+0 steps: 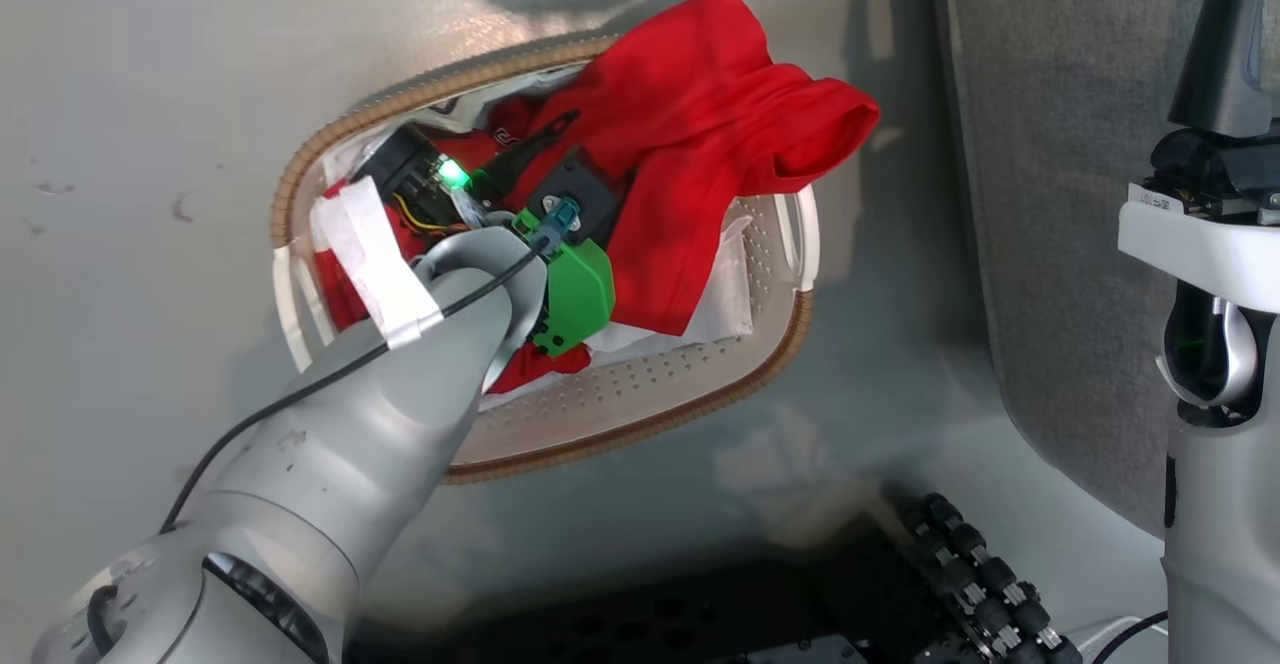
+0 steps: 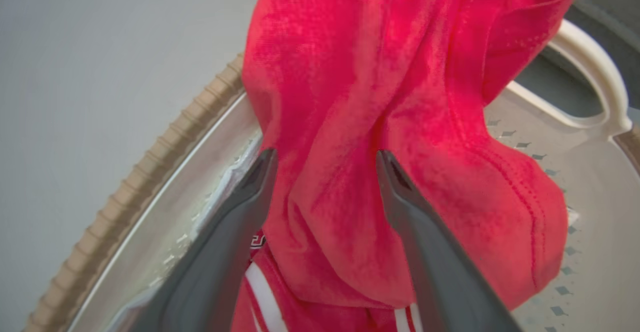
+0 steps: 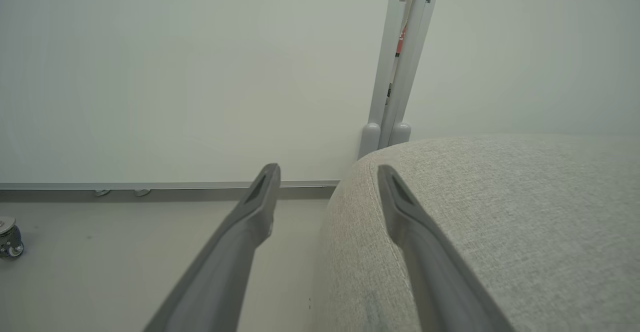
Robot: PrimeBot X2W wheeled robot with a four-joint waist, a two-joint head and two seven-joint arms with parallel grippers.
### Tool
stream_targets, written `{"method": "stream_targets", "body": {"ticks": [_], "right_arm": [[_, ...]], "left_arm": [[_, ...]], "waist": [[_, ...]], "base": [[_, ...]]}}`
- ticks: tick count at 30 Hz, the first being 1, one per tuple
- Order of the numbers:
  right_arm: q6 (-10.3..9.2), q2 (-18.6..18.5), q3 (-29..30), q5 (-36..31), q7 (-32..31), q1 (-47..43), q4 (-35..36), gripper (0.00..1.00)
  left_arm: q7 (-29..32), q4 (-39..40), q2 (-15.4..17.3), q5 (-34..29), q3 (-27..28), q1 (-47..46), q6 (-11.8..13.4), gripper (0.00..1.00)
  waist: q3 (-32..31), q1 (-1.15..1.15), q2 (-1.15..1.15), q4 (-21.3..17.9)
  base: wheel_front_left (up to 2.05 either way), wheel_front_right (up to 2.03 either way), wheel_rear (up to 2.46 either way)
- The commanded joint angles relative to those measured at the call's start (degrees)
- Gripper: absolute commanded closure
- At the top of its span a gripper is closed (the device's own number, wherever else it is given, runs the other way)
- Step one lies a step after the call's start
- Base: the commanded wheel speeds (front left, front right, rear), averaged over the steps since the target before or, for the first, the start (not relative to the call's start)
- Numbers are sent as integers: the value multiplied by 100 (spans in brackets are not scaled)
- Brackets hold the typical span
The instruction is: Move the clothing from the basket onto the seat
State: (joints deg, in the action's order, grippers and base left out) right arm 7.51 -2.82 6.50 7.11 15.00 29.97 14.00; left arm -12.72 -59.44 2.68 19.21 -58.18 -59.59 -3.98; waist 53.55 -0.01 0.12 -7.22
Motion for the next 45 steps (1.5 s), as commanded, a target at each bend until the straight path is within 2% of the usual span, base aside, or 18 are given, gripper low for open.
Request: {"method": "stream_targets", "body": {"ticks": [1, 4, 9, 10, 11, 12, 13, 14, 26, 36, 45], "right_arm": [[-4, -13, -21, 32, 28, 71, 42, 0], [-4, -13, -84, 45, 27, 95, 63, 0], [-4, -14, -172, 92, 28, 123, 73, 0], [-4, -14, -180, 100, 28, 126, 68, 0], [-4, -14, -186, 103, 28, 133, 56, 0], [-5, -14, -189, 106, 28, 135, 42, 0], [-4, -14, -191, 104, 28, 134, 22, 0], [-4, -14, -191, 102, 28, 130, 7, 0], [-4, -15, -202, -174, 28, -36, -286, 0], [-5, -17, -94, -545, 28, -528, -605, 0], [-5, -17, 17, -702, 28, -1231, -1016, 0]], "left_arm": [[50, -67, 37, 64, -31, -123, 68, 0], [214, -218, 38, 121, -114, -210, 156, 0], [460, -317, 38, 270, -276, -246, 133, 2], [482, -300, 38, 317, -295, -227, 123, 24], [499, -278, 38, 376, -321, -188, 91, 53], [511, -258, 37, 414, -344, -151, 72, 76], [530, -242, 38, 449, -372, -117, 56, 96], [524, -228, 38, 475, -396, -95, 54, 100], [-71, 122, 33, 895, -630, 333, 92, 100], [-261, 798, 29, 1122, -713, 759, 96, 100], [-251, 1599, 108, 737, -301, 1057, 217, 100]], "waist": [[178, 1, -12, -169], [224, 1, -12, -207], [264, 1, -12, -268], [263, 1, -12, -273], [258, 1, -12, -276], [249, 1, -12, -275], [232, 1, -12, -268], [216, 1, -12, -260], [-433, 1, -12, 62], [-1695, 1, -12, 582], [-3054, 1, -12, 945]], "base": [[0, 0, 0], [0, 0, 0], [0, 0, 0], [0, 0, 0], [0, 0, 0], [0, 0, 0], [0, 0, 0], [0, 0, 0], [0, 0, 0], [0, 0, 0], [0, 0, 0]]}}
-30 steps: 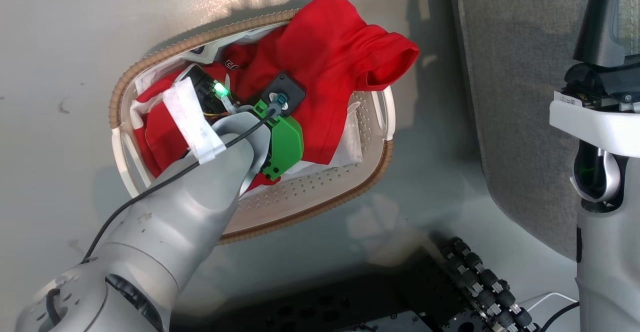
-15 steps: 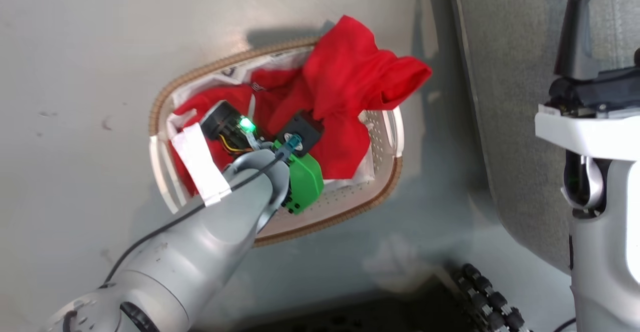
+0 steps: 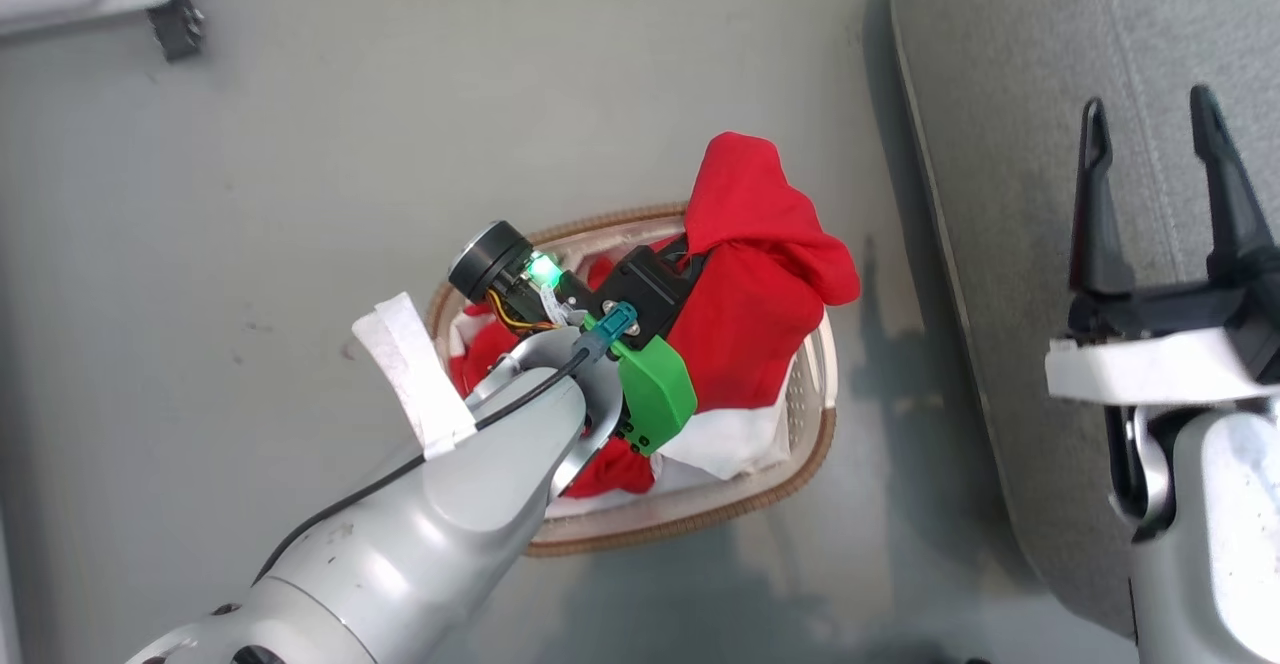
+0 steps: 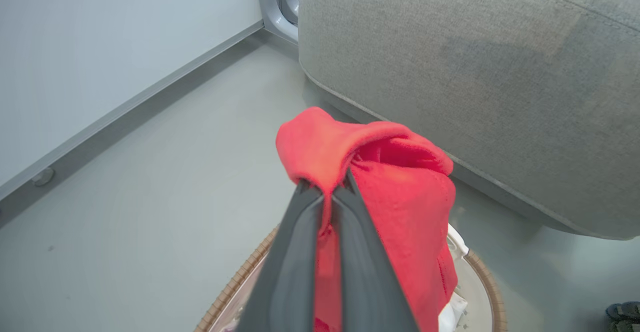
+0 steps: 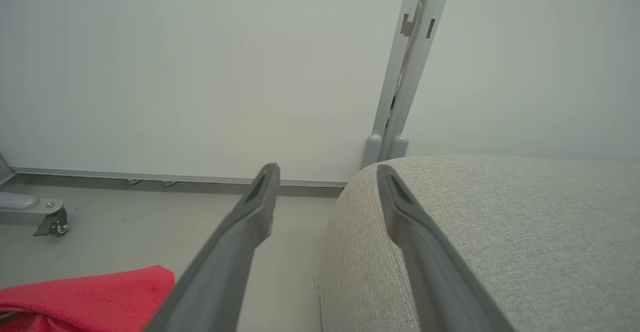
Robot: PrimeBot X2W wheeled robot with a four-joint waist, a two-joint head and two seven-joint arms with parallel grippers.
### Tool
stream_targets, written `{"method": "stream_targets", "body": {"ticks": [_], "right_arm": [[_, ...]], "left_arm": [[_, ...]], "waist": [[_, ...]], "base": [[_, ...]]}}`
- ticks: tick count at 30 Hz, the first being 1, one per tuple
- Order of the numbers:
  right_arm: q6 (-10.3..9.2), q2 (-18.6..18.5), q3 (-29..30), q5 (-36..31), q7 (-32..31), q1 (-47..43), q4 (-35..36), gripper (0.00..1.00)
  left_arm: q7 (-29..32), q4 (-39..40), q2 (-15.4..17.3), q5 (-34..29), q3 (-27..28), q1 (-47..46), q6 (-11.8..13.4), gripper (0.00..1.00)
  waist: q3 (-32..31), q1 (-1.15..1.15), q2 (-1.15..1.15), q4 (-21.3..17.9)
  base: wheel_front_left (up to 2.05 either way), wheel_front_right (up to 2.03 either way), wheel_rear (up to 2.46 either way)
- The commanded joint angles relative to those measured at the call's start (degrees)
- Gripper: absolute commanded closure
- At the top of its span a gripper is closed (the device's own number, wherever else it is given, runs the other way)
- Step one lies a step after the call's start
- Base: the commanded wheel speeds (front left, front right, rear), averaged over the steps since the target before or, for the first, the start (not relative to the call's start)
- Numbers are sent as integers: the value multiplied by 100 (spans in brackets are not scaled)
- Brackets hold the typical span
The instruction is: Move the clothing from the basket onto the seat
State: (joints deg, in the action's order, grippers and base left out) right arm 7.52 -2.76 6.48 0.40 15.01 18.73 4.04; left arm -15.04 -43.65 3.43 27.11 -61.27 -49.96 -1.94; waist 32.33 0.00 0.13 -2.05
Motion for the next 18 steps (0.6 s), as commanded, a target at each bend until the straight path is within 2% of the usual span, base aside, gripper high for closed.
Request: {"method": "stream_targets", "body": {"ticks": [1, 11, 18], "right_arm": [[-6, -22, 10, -33, 27, -206, -74, 0], [-6, -21, -142, 101, 27, -927, -479, 0], [-6, -21, -422, 267, 27, -1137, -569, 0]], "left_arm": [[-19, 88, 62, -101, 59, 129, -9, 100], [-20, 365, 396, -386, 190, -2, -294, 100], [11, 450, 630, -352, 195, -567, -461, 100]], "waist": [[-1091, 0, -13, 449], [-2393, 0, -13, 518], [-2809, 0, -13, 495]], "base": [[0, 0, 0], [0, 0, 0], [0, 0, 0]]}}
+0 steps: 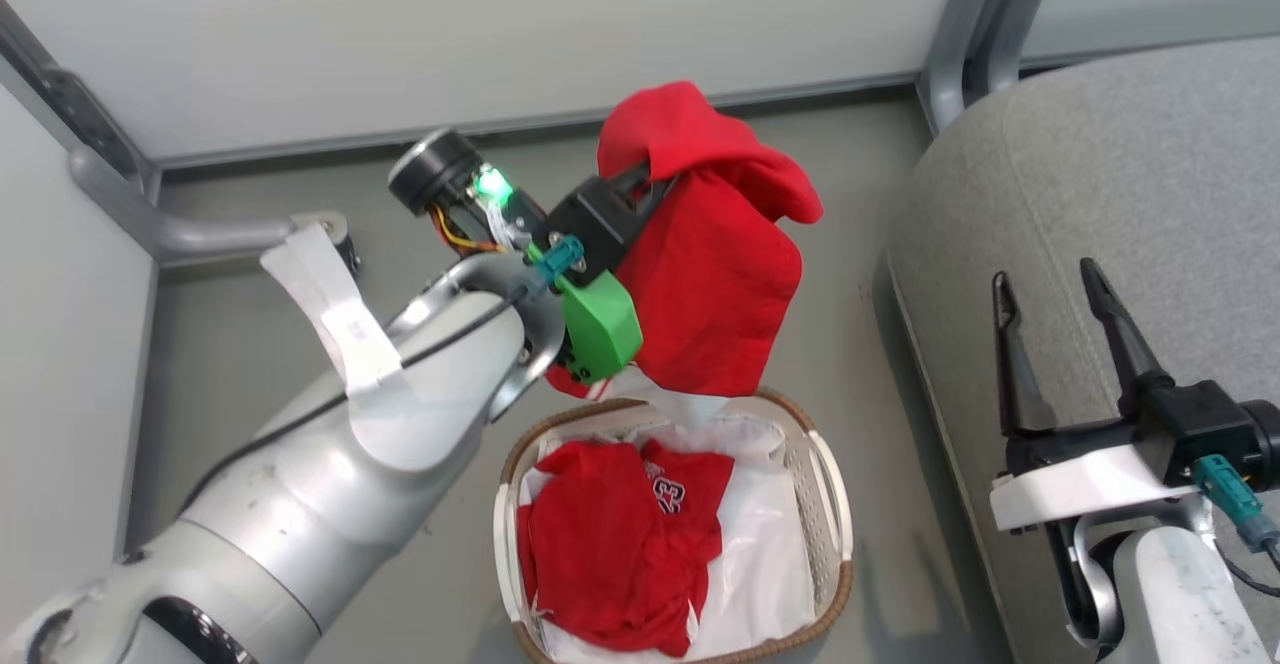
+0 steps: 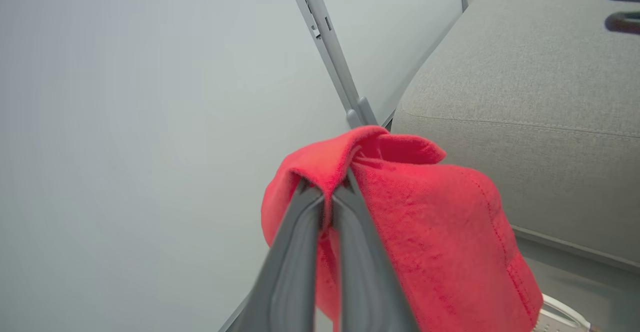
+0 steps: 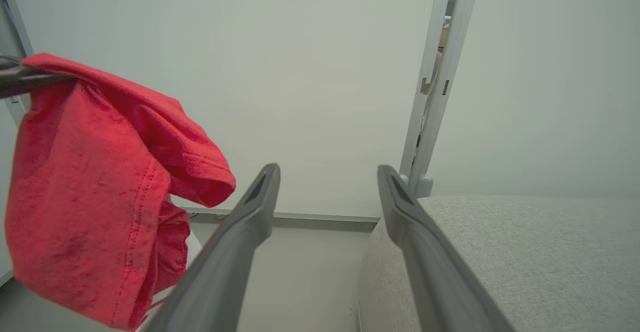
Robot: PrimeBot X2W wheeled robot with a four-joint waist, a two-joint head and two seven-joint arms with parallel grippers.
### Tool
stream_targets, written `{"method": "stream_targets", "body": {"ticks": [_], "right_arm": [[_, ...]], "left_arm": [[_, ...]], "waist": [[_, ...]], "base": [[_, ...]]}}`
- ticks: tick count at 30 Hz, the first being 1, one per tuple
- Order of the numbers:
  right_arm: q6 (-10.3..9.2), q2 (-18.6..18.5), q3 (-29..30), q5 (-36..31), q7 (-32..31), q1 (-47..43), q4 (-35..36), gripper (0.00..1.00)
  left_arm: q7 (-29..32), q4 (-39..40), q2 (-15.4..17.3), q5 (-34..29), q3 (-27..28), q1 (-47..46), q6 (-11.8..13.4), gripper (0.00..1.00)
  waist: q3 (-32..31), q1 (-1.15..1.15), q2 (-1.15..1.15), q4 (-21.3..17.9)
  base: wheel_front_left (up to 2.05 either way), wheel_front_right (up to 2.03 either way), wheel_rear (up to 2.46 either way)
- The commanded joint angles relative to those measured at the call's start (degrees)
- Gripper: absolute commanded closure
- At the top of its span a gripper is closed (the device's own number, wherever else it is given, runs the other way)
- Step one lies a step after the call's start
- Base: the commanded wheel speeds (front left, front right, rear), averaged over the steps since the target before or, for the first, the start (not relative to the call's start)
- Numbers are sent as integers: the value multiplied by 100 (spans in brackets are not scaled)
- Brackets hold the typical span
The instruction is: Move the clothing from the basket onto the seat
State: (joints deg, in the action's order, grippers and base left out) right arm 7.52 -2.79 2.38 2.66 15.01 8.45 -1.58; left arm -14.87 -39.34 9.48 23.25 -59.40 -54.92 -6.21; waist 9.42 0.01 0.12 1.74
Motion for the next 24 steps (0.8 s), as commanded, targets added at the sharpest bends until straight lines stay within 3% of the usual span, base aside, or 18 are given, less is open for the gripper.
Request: {"method": "stream_targets", "body": {"ticks": [1, 14, 24], "right_arm": [[-6, -19, -73, 54, 26, -117, -17, 0], [-6, -19, -990, 37, 27, -38, -339, 0], [-6, -18, -1542, -367, 26, 664, -1379, 0]], "left_arm": [[-5, 54, 71, 45, 26, -170, -32, 100], [162, 492, 295, 252, 115, -767, -86, 100], [204, 1110, 264, 217, 39, -867, -27, 100]], "waist": [[-554, -1, -12, 109], [-735, -1, -12, 113], [-712, -1, -12, 220]], "base": [[0, 0, 0], [0, 0, 0], [0, 0, 0]]}}
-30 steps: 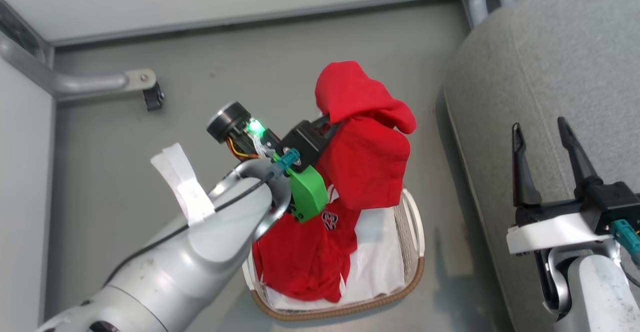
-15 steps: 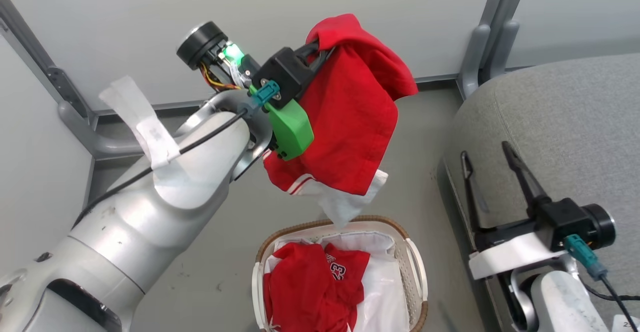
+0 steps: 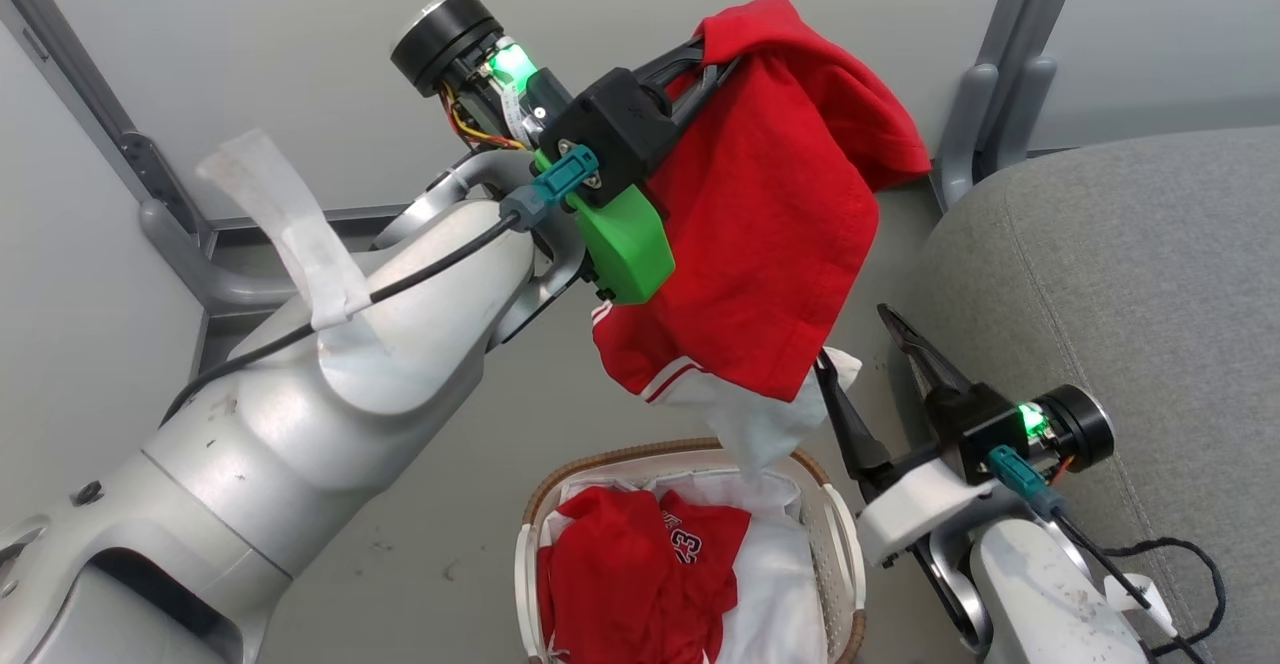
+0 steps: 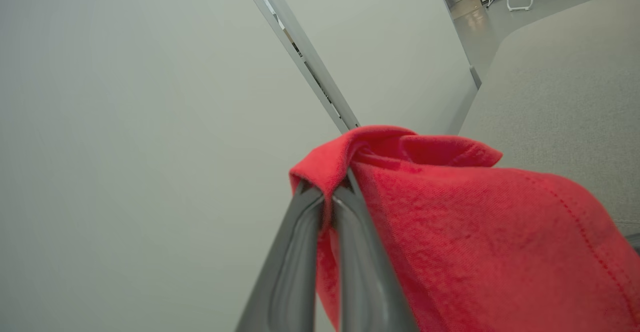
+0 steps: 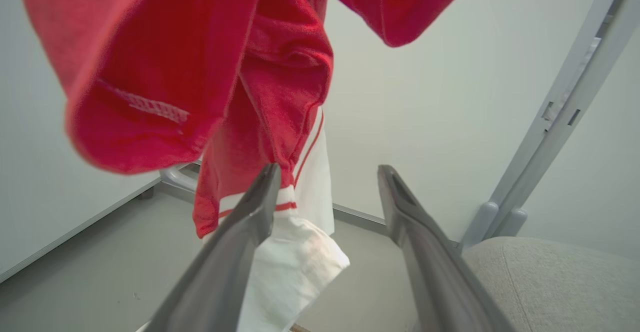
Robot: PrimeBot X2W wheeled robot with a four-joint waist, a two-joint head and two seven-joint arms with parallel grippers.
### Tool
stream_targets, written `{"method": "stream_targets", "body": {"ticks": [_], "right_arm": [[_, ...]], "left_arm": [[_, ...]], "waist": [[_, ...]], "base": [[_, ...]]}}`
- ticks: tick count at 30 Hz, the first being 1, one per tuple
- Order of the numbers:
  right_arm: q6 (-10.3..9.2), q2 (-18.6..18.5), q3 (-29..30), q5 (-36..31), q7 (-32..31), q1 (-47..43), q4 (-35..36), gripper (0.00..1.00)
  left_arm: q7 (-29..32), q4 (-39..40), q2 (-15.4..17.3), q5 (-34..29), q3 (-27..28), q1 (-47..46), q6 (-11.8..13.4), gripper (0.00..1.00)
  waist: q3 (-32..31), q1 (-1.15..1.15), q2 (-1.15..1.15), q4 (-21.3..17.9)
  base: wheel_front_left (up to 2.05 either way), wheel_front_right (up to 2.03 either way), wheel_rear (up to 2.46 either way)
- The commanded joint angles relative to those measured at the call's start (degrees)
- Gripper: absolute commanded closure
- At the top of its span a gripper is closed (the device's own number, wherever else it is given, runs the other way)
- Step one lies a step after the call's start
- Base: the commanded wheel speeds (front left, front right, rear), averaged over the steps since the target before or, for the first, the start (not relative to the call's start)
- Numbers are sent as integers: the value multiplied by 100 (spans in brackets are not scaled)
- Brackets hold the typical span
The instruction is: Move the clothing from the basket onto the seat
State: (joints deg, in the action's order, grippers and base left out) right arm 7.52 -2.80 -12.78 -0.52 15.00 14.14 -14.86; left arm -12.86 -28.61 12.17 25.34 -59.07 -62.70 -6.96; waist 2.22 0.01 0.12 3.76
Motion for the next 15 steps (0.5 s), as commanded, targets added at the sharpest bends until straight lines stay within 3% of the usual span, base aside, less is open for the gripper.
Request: {"method": "stream_targets", "body": {"ticks": [1, 15], "right_arm": [[-6, -19, -58, -63, 27, 177, -162, 0], [-6, -21, -1183, 967, 27, 1280, -1771, 0]], "left_arm": [[12, 92, -6, 11, -2, -88, 44, 100], [153, 683, -27, 122, -120, 42, 108, 100]], "waist": [[10, -1, -12, 31], [-47, -1, -12, 239]], "base": [[0, 0, 0], [0, 0, 0]]}}
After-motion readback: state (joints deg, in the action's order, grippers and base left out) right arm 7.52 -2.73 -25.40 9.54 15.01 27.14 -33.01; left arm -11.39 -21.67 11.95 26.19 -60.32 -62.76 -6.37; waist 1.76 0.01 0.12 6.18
